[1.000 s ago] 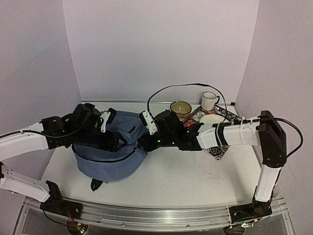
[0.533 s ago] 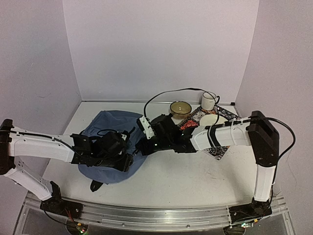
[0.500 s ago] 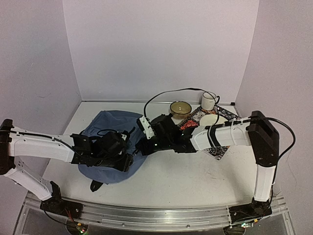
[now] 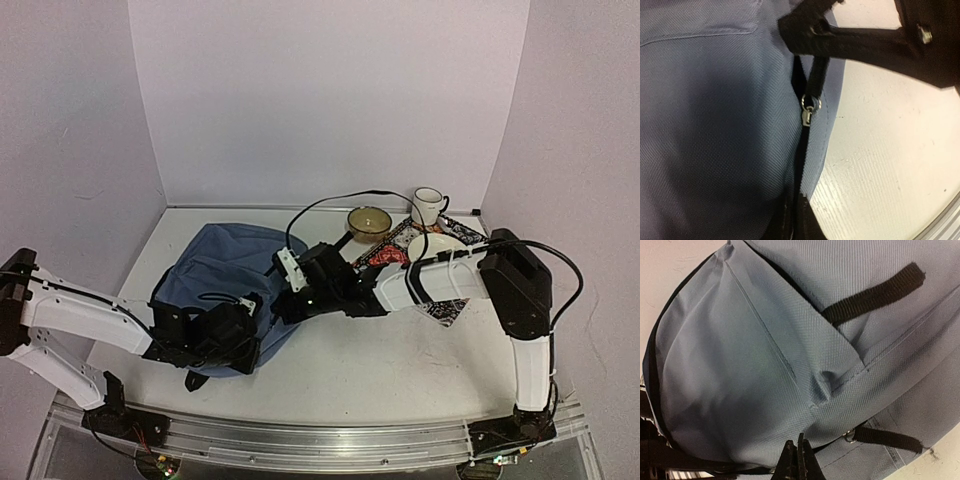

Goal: Pack the student bag

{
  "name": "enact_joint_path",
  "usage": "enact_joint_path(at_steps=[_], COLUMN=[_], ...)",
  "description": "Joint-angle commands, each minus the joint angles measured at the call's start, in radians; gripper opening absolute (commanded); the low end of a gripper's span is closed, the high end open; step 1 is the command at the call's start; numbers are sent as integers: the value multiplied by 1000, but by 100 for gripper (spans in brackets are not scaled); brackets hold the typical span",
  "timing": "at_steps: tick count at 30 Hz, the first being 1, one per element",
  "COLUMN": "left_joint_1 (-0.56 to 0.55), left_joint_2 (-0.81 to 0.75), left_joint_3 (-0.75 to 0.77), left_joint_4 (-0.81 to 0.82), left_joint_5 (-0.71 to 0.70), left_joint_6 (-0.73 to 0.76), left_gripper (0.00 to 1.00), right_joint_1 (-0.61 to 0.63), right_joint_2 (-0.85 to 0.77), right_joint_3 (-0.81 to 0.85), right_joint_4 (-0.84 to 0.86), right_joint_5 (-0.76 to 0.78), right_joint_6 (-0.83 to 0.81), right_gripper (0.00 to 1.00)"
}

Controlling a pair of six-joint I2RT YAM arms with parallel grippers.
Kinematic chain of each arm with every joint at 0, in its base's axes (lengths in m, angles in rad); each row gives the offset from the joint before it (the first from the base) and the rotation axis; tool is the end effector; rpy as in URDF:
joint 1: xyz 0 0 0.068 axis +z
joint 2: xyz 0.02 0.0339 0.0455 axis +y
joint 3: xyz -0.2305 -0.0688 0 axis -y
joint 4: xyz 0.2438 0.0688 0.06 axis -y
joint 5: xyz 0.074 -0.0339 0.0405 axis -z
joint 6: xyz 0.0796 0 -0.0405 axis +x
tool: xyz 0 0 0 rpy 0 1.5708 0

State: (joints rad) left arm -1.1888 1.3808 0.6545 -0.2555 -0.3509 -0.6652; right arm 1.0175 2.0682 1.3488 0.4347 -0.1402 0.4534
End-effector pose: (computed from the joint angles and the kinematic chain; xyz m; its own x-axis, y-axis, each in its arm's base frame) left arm 0.1302 -0.2508 0.0991 -0.7378 0.2816 -0.6135 0.4383 0.8911 -0.1180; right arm 0.2531 0.4309 0.1576 -0.5326 -0.0369 -0.8456 -0.7560 0.4699 0.4557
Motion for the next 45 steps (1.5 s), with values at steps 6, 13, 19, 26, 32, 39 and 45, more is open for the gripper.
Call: enact_joint_path(at_steps=[6, 13, 19, 26, 32, 39, 45], left_joint_1=[-26, -26, -26, -26, -26, -28, -32], left_joint_2=[-68, -136, -154, -143, -20, 235, 408], left_joint_3=[-116, -184, -143, 60, 248, 452, 561], left_joint_4=[-16, -16, -17, -114, -231, -349, -410], left_joint_5=[15, 11, 12, -51, -104, -211, -337], left_joint_6=[-69, -105, -102, -40, 28, 45, 31], left_gripper=[0, 0, 2, 33, 63, 74, 79], right_joint_1=[-57, -104, -126, -126, -131, -161, -175], right_joint_2=[-56, -52, -47, -125, -263, -422, -516], right_joint_3=[27, 44, 79, -8, -165, -351, -455], right_joint_4=[7, 6, 5, 7, 7, -10, -34], right_joint_5=[140, 204, 127, 47, 130, 293, 373], right_joint_6=[-44, -52, -65, -19, 31, 107, 160], right_gripper=[0, 0, 0, 18, 55, 89, 98])
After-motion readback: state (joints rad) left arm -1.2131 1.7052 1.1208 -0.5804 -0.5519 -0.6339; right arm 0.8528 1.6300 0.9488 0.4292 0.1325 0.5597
